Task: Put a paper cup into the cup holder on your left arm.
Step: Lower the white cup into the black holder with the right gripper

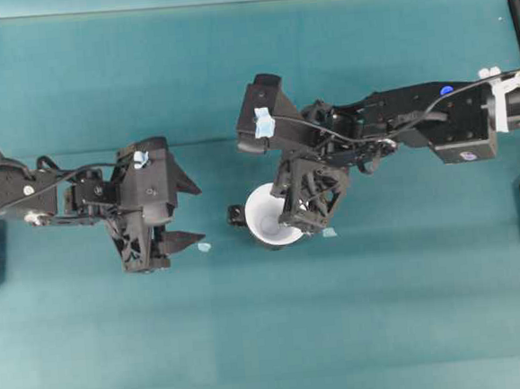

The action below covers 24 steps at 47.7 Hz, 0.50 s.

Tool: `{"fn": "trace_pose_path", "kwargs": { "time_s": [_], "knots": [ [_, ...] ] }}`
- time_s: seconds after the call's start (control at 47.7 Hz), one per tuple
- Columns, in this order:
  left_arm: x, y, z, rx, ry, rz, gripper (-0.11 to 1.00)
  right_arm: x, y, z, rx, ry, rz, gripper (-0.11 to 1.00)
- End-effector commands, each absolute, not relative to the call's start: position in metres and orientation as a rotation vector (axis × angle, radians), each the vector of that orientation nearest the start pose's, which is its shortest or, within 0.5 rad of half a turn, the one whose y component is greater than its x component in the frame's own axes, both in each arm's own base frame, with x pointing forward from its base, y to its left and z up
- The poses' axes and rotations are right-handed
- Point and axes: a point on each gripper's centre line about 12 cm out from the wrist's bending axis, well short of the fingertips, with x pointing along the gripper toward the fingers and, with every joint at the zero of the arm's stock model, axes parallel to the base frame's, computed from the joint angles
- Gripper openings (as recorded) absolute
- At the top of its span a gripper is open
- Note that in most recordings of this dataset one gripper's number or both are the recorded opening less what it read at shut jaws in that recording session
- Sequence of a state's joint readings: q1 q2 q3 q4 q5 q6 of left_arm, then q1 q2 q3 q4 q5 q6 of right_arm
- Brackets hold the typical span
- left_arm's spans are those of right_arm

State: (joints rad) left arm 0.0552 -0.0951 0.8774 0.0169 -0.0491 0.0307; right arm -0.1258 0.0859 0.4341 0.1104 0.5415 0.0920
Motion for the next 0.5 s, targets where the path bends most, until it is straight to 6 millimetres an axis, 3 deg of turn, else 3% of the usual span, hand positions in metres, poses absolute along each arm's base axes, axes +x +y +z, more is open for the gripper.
{"fn": "trace_pose_path", "kwargs": {
  "time_s": [0.0, 0.482],
  "knots": [
    [0.3356, 0.0190, 0.1473, 0.027, 0.710, 0.036, 0.91, 0.4039, -0.0430, 0.1743, 0.242, 1.029, -0.155, -0.03],
    [0.3356, 0.0190, 0.1473, 0.027, 0.710, 0.036, 0.91, 0.4047, -0.0438, 0.1743, 0.227, 1.032, -0.153, 0.00]
  ]
}}
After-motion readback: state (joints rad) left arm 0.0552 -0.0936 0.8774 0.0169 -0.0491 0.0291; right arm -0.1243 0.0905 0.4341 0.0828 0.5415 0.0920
